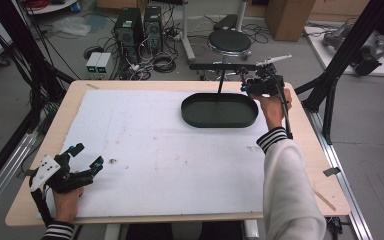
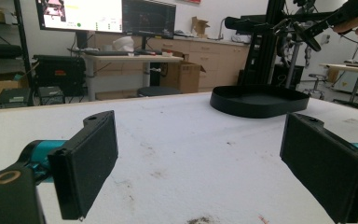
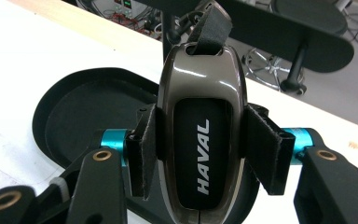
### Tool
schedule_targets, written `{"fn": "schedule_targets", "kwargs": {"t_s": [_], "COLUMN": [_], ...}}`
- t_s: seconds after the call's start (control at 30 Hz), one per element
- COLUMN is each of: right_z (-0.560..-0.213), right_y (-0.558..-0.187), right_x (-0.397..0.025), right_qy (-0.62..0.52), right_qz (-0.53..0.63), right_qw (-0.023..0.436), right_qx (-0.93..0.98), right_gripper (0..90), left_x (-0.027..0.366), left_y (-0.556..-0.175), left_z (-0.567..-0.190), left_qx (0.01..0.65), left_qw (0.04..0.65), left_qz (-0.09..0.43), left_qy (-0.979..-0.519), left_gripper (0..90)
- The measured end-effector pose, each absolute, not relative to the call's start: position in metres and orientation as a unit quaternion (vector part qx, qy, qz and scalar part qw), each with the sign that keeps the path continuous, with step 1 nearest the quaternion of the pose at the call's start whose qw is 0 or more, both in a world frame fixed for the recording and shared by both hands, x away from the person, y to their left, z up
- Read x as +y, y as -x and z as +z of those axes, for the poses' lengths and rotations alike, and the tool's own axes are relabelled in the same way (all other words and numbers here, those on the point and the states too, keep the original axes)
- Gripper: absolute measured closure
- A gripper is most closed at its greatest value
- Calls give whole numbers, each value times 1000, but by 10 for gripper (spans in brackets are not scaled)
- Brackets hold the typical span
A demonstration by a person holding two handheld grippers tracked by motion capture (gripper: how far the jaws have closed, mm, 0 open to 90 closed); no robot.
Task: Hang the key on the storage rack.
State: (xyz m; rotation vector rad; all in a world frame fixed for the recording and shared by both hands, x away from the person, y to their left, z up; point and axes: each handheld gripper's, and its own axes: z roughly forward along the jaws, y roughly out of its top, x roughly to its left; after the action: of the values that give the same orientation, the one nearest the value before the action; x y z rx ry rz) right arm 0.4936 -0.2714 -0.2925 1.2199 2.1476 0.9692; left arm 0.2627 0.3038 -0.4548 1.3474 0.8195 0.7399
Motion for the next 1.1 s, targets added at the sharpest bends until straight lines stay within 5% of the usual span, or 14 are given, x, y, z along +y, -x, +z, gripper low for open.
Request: {"fn": "schedule_targets", "kwargs": {"t_s": [1.1], "right_z": [-329], "right_y": [-518], "right_x": [-273], "right_qy": [-484], "right_qz": [320], "right_qw": [203], "right_qx": [789], "right_gripper": [480], "left_x": [303], "left_y": [-262], "left_z": [-455], "left_qx": [358], "left_qw": [644], "left_qz": [327], "left_qy": [-592], "left_gripper": [116]}}
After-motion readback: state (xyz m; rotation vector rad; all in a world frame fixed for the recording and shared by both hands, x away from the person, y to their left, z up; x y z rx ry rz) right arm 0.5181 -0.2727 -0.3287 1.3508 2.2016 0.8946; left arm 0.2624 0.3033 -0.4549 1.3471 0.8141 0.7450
